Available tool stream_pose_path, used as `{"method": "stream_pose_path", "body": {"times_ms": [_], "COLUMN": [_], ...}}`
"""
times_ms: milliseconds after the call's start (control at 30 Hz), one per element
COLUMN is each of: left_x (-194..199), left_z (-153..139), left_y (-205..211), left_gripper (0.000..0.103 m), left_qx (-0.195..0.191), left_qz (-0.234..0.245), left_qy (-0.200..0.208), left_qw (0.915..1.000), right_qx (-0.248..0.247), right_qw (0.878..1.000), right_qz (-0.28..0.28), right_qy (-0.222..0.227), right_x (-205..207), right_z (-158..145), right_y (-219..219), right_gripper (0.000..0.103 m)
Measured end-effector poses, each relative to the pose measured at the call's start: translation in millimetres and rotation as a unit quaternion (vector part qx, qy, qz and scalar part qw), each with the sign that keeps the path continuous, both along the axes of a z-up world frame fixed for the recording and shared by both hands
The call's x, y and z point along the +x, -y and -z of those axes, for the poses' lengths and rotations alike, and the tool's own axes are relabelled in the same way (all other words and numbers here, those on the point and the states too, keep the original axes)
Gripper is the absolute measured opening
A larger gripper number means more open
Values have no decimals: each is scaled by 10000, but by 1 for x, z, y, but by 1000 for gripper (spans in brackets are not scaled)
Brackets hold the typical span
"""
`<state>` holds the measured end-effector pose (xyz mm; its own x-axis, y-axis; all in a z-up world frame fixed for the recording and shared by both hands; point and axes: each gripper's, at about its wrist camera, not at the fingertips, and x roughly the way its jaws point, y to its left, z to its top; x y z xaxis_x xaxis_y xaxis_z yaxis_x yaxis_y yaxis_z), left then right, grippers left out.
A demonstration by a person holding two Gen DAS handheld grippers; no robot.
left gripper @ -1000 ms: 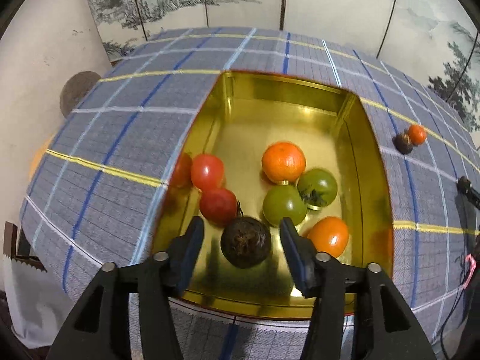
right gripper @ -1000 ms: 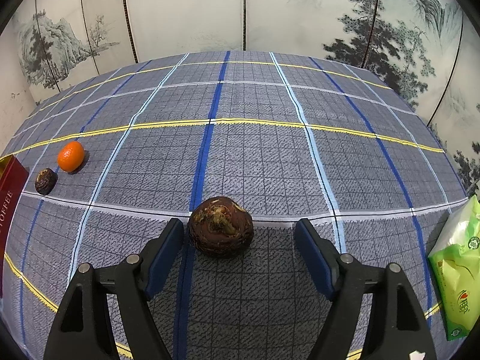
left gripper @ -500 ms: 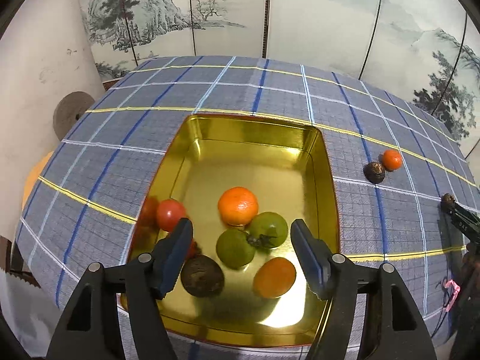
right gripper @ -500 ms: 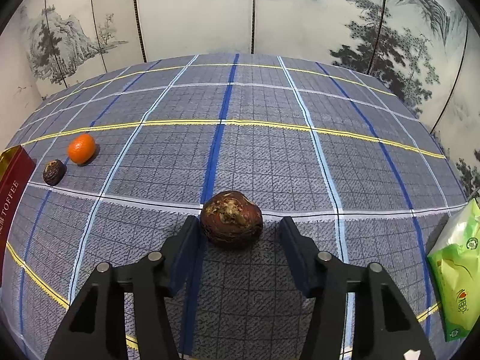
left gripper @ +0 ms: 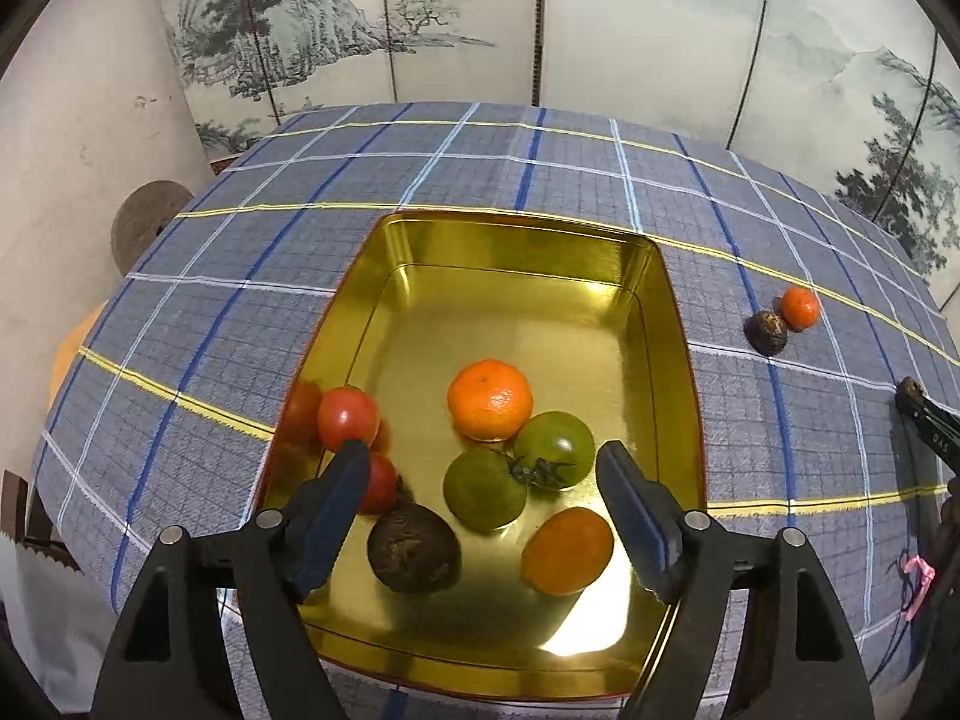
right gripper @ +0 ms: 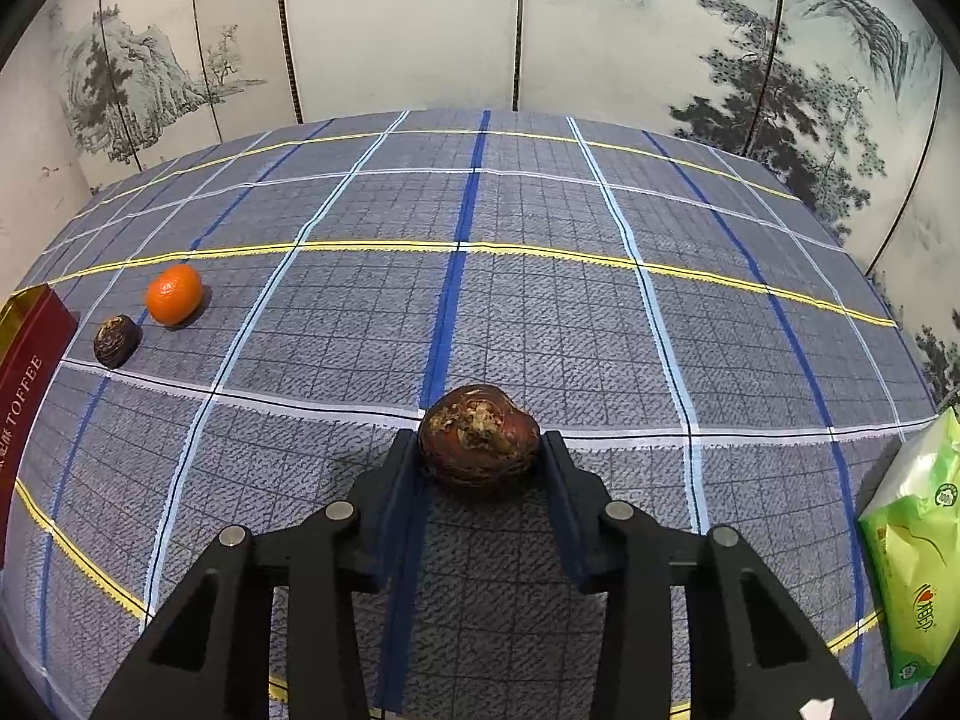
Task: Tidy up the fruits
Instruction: 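Carry the held brown dried fruit into the gold tray and open right gripper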
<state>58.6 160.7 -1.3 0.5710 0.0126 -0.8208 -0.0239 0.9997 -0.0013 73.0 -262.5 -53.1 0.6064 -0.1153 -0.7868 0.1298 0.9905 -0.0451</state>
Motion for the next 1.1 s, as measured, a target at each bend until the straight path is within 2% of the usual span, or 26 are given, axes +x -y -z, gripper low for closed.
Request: {"method": "stream_pose_path", "body": {"times_ms": [300, 567, 833, 1100], "left_x": [-6, -9, -14, -27], "left_z": [-1, -5, -10, -11], "left_y": [-8, -20, -46, -75], "left_gripper": [90, 91, 93, 94], "left_qx": [102, 40, -114, -106], "left_qz": [-177, -394, -710, -1086], "left_qy": [166, 260, 267, 265], "left_qw": [9997, 9989, 9971, 9937], "right_qx": [-58, 86, 329, 591], "right_qw": [10000, 9990, 9880, 9647], "right_qz": [17, -384, -1470, -2539], "right_qy": [16, 227, 327, 381], "right_x": [2, 6, 10, 8], "right_z": [-6, -33, -55, -65], "right_y": [-5, -36, -119, -215], "right_gripper": [36, 36, 36, 36]}}
